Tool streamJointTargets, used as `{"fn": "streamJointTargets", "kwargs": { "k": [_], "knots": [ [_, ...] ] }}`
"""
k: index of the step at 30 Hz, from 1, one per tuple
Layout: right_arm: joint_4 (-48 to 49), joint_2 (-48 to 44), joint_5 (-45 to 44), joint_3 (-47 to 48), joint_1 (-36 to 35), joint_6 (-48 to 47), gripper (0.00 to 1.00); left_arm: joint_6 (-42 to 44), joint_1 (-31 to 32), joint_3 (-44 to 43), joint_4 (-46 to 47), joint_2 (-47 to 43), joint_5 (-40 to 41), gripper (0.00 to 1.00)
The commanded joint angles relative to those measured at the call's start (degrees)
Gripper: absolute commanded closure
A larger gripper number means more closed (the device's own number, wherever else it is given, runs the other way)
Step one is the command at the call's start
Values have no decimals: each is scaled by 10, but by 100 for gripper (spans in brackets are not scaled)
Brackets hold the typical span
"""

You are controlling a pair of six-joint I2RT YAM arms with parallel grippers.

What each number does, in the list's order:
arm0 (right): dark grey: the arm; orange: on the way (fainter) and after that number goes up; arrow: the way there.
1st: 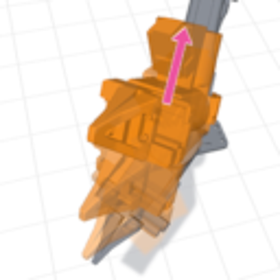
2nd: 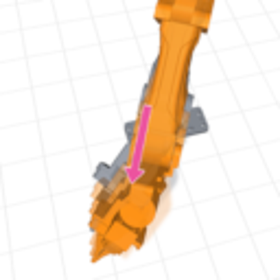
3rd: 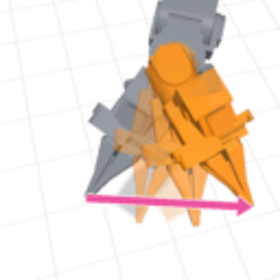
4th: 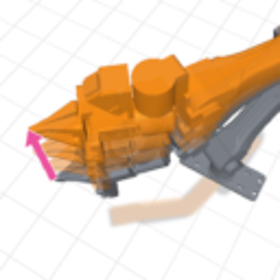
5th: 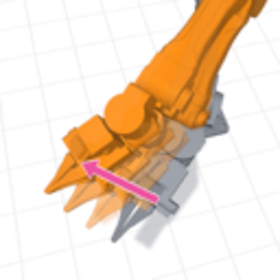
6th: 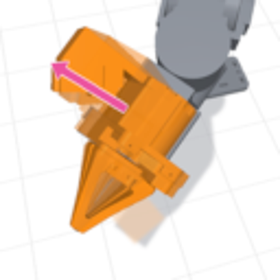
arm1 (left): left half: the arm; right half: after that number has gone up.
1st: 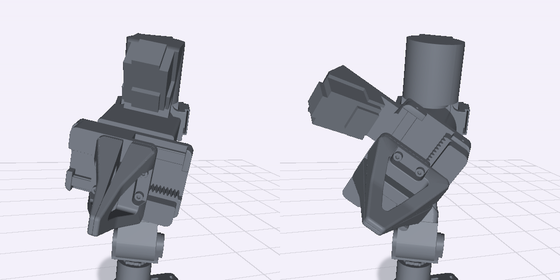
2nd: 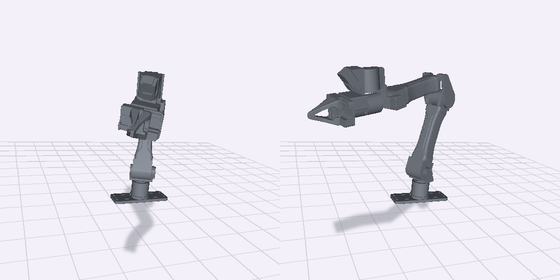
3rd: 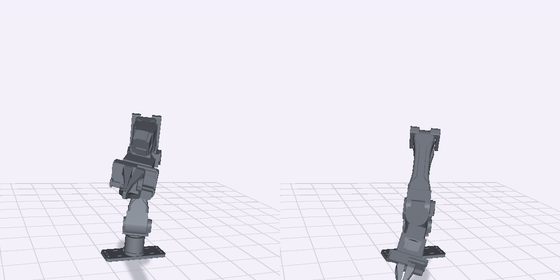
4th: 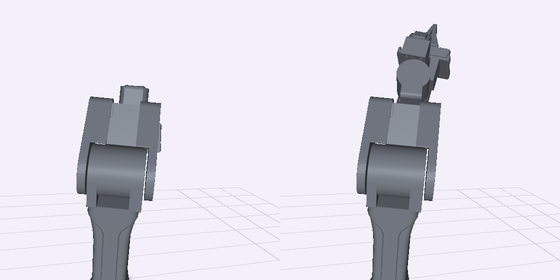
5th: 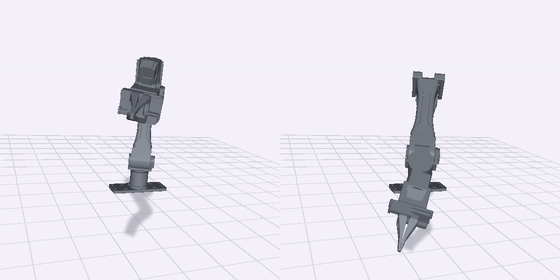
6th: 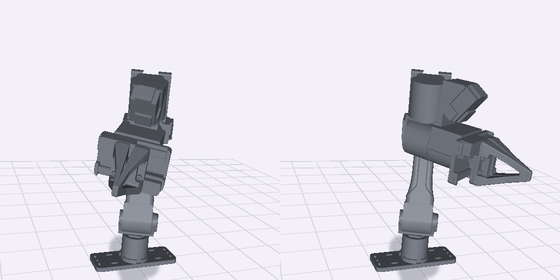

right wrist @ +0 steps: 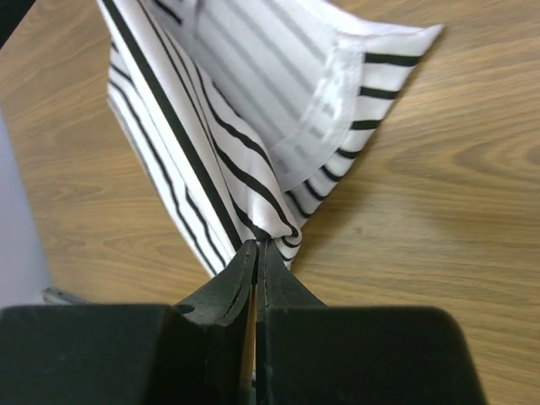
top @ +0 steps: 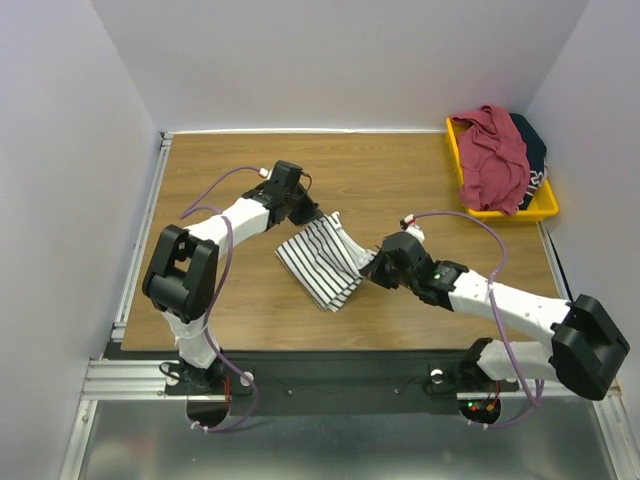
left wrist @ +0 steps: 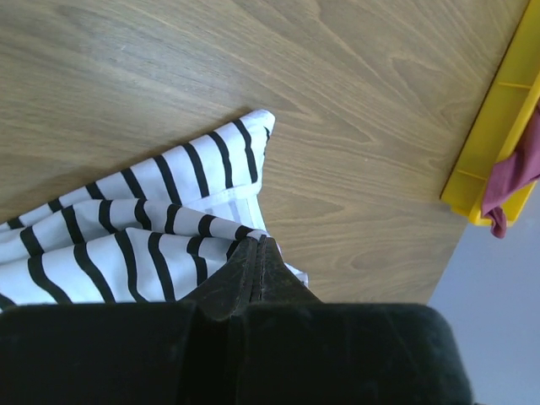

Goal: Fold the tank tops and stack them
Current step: Fold the tank top

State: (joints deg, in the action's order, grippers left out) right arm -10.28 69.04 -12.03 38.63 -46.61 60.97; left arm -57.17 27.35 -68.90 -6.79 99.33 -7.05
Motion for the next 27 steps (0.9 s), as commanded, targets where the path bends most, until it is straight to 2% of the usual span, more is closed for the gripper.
{"fn": "streamJointTargets", "kwargs": {
  "k": [1,6,9,12,15,16,19,20,22,24,27],
  "knots": [
    [4,7,-8,-7,21,-13,96,-1,7,-43,36,15,1,100],
    [9,18,-3,-17,61,-29,93,1,11,-52,58,38,3,100],
    [15,24,-3,-24,82,-37,86,6,13,-55,90,52,-6,100],
    [17,28,-11,-26,99,-50,73,14,14,-54,135,63,-25,100],
    [16,29,-15,-18,115,-72,52,19,14,-44,202,63,-53,76],
    [15,29,-19,-7,117,-81,40,22,13,-45,218,62,-68,69],
    [6,32,-29,28,119,-127,30,39,11,-55,244,52,-82,54],
    [3,41,-30,39,119,-142,29,46,9,-59,246,47,-84,48],
    [-9,60,-28,64,119,-189,28,61,5,-73,224,32,-71,46],
    [-10,98,0,102,118,-249,30,64,-1,-75,186,8,-57,46],
    [-9,156,21,146,117,-314,32,45,0,-59,94,-35,3,53]
  ]
}}
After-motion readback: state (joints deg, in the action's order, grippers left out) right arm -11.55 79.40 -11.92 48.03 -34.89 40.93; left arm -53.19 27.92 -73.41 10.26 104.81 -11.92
